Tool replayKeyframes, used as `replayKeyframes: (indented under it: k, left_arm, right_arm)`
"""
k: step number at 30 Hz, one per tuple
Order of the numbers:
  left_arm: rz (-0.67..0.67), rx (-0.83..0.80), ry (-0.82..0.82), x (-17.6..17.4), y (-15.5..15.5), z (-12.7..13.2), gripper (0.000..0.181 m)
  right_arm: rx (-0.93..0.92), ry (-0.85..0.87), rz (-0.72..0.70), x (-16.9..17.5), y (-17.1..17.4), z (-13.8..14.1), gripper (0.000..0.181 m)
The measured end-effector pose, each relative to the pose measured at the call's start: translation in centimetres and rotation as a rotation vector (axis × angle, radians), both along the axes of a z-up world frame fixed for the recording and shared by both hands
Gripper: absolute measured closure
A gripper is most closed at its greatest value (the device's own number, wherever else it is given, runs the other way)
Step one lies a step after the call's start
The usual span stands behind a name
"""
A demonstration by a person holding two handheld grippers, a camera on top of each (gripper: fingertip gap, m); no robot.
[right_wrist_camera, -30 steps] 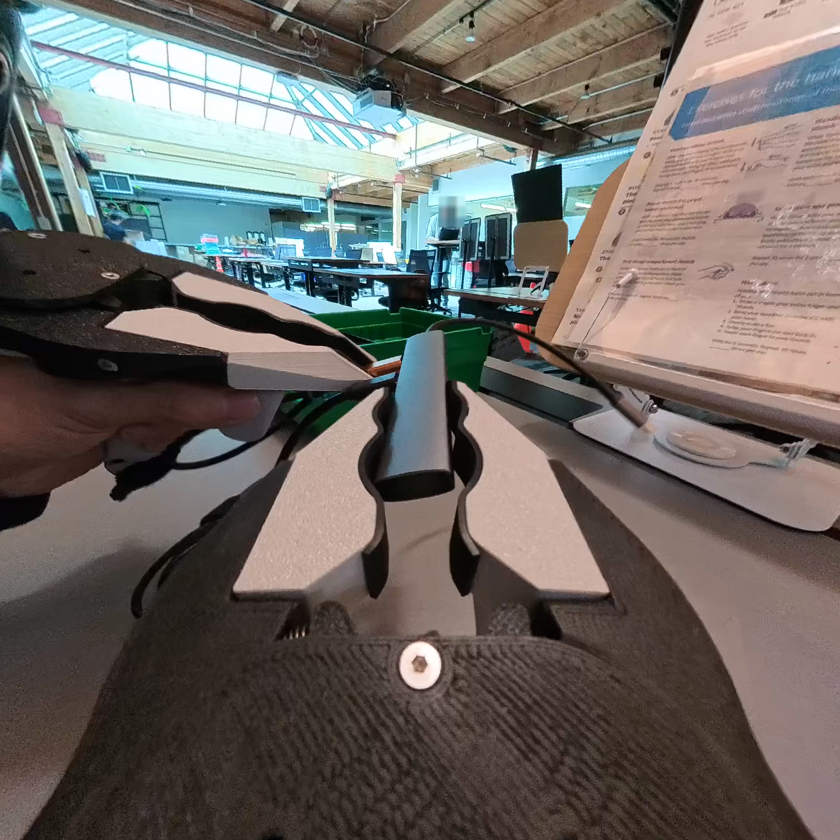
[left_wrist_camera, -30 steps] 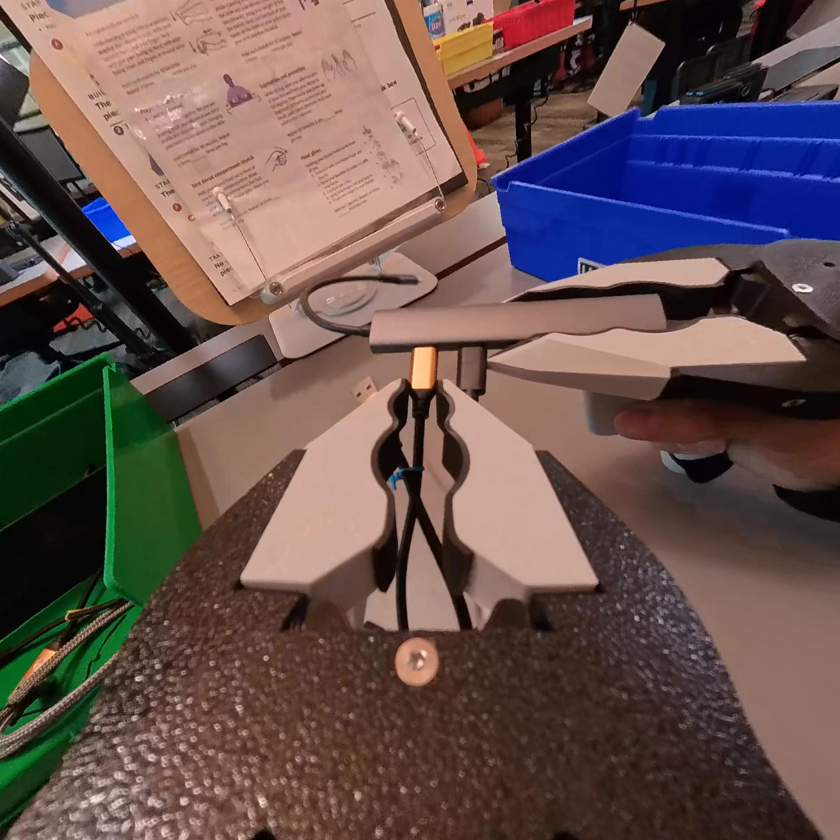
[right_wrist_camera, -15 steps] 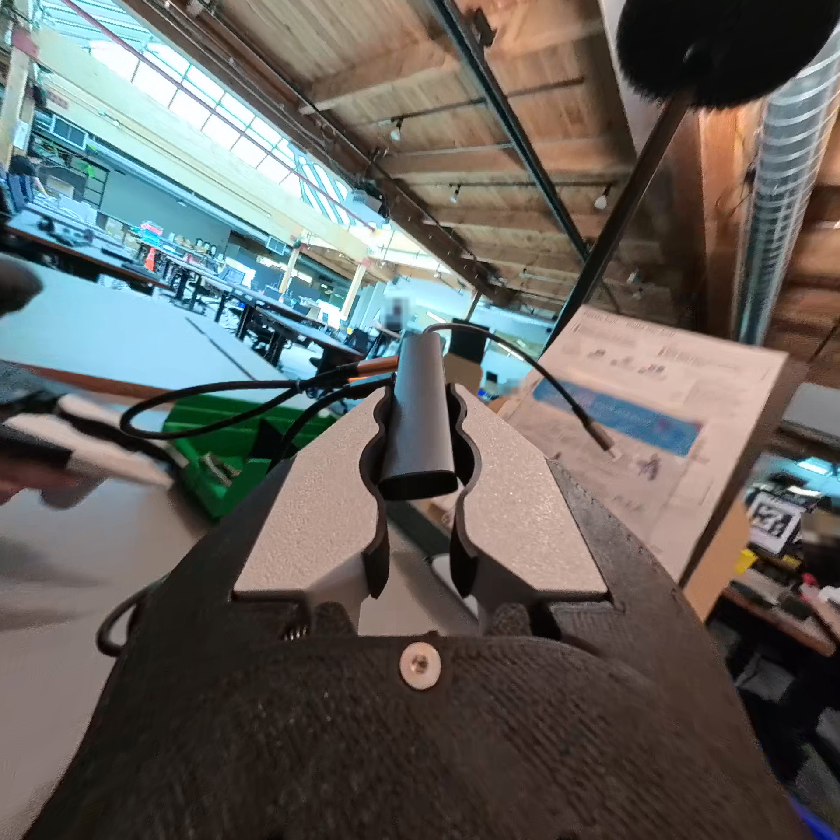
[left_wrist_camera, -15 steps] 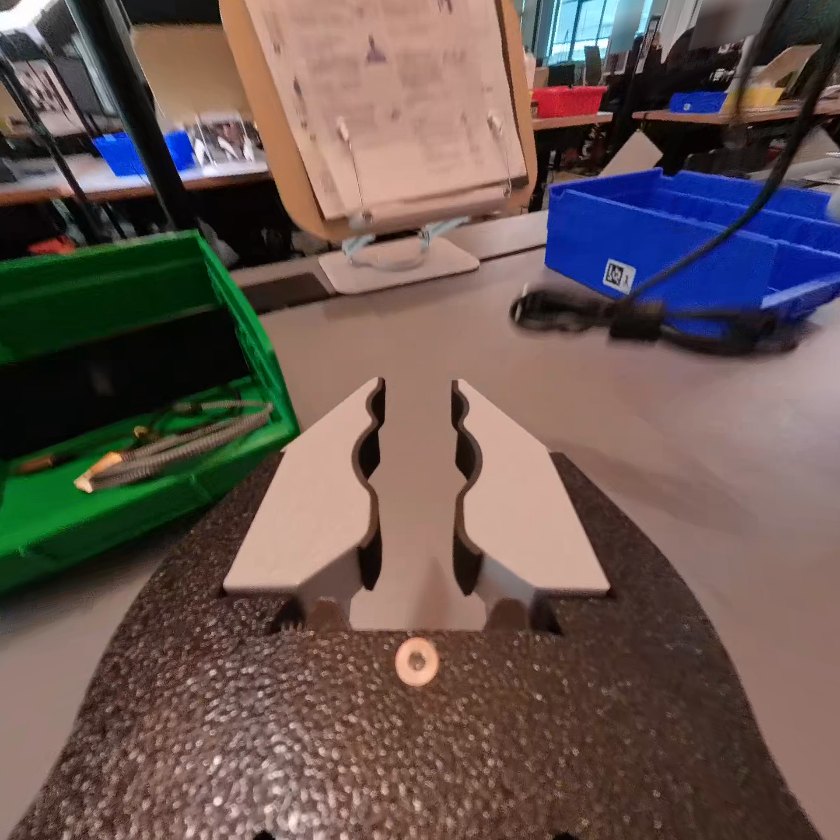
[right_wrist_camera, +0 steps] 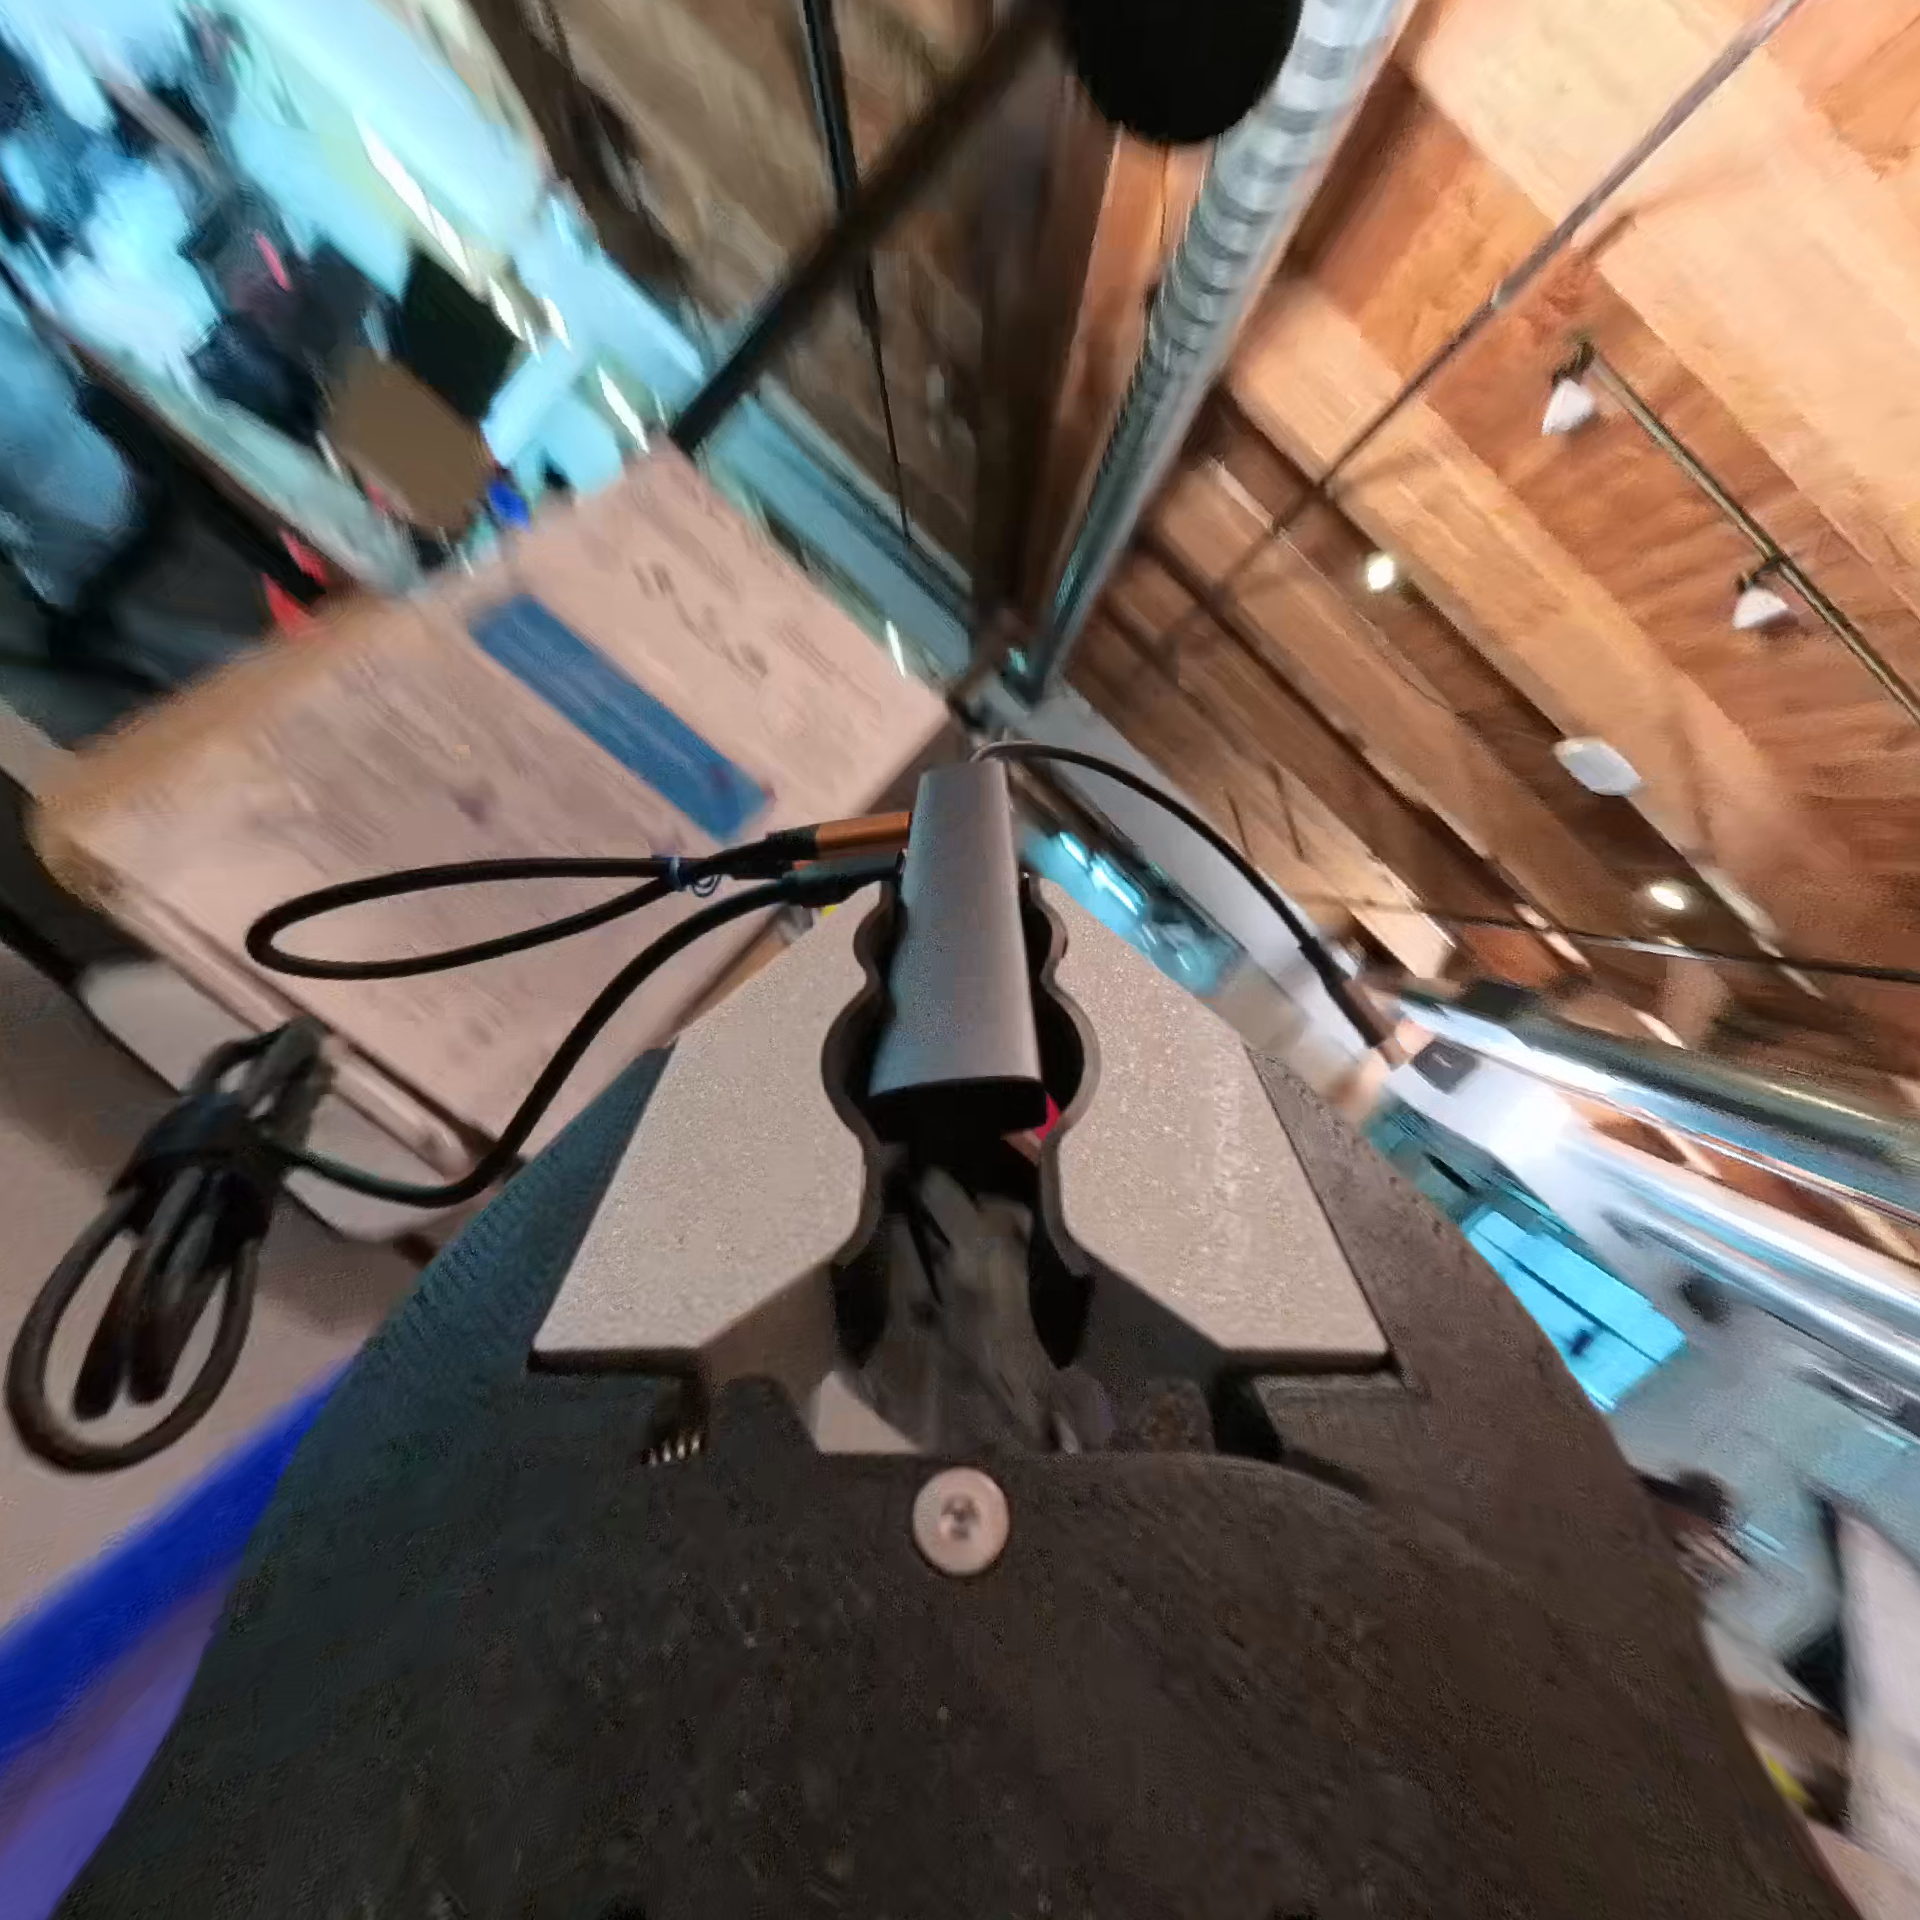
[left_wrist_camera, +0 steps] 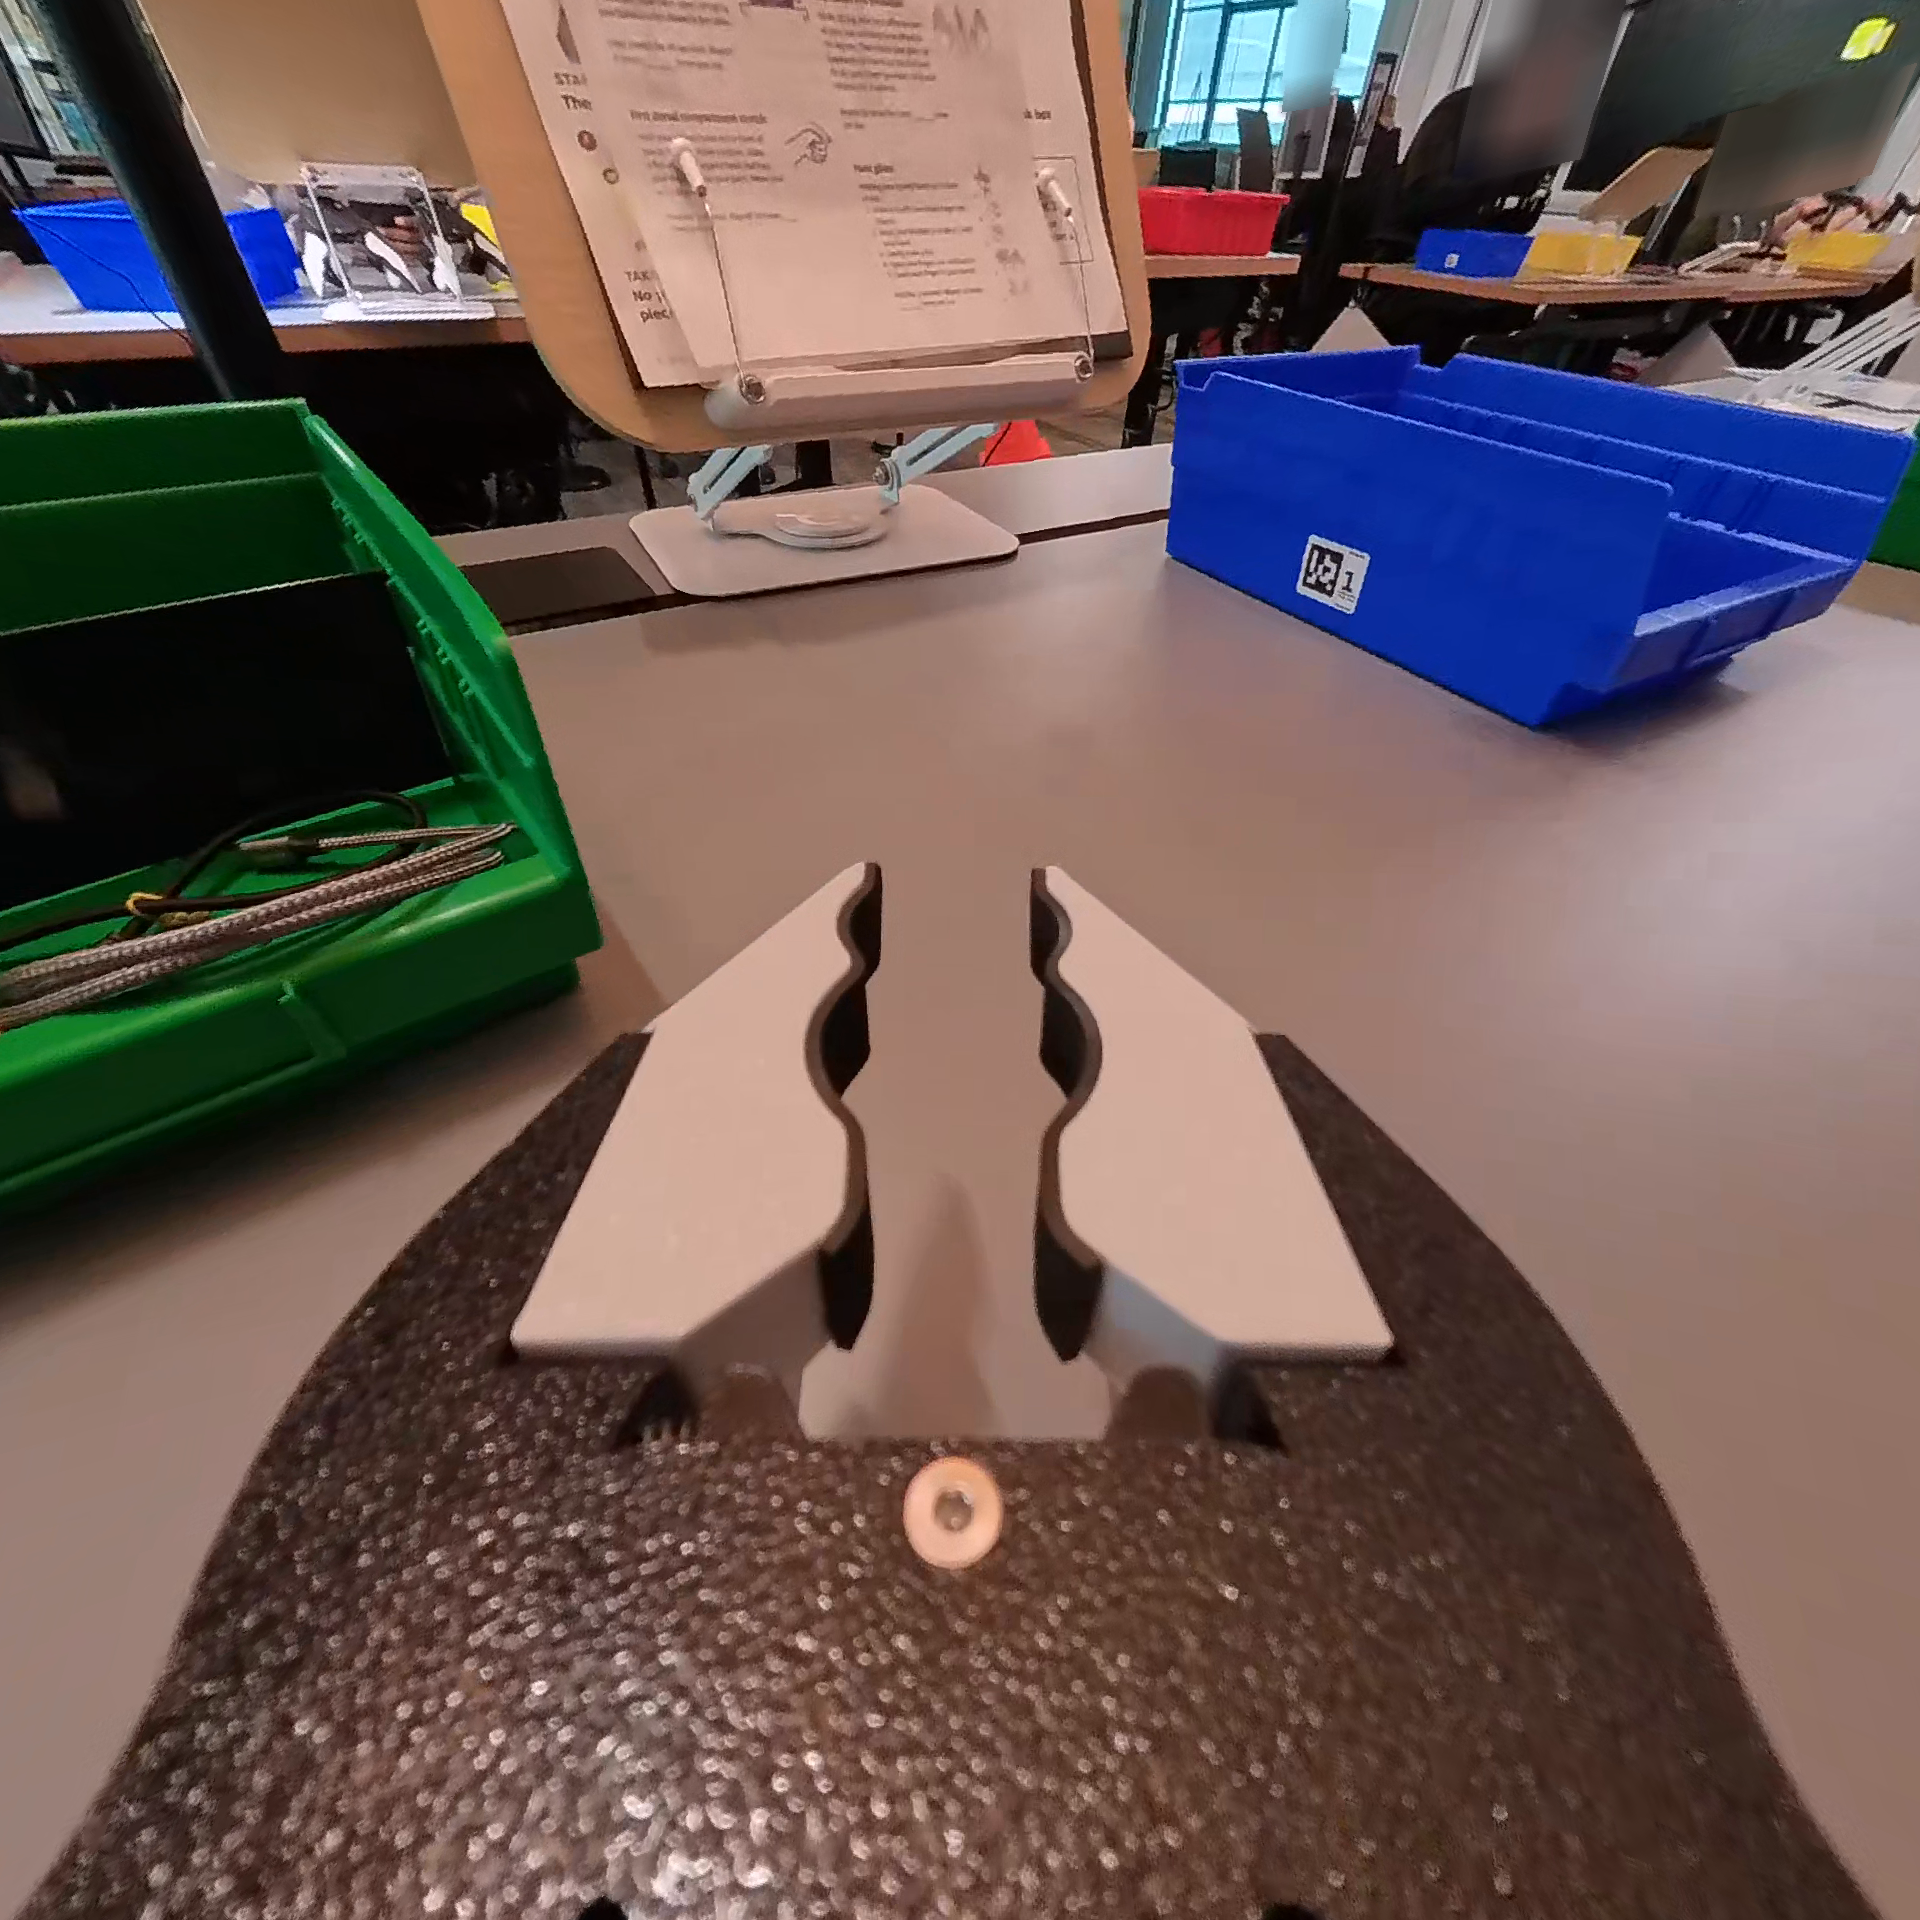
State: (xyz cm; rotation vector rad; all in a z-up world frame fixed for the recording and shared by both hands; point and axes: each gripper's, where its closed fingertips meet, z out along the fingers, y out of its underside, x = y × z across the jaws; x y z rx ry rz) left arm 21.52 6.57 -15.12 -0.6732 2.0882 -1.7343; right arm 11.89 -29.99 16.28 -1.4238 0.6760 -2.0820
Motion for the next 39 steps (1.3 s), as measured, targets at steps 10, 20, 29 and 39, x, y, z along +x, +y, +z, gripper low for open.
replayKeyframes:
  k: [10,20,29,39]
  left_arm:
    - [-0.007,-0.041,0.017,0.0,0.3,0.3,0.157]
    - [-0.014,-0.013,0.006,-0.4,0.0,0.1,0.158]
    - [-0.020,0.018,0.001,-0.5,-0.4,-0.2,0.158]
    - [-0.027,0.015,0.013,-0.3,-0.4,-0.1,0.157]
  right_arm:
    - [-0.258,0.452,-0.333,5.2,-7.7,-15.8,0.159]
    - [0.124,0.637,-0.162,8.3,-4.1,-26.6,0.159]
    - [0.725,0.939,-0.075,6.9,-5.3,-33.9,0.139]
    - [0.565,0.703,-0.009,4.5,-2.1,-24.5,0.101]
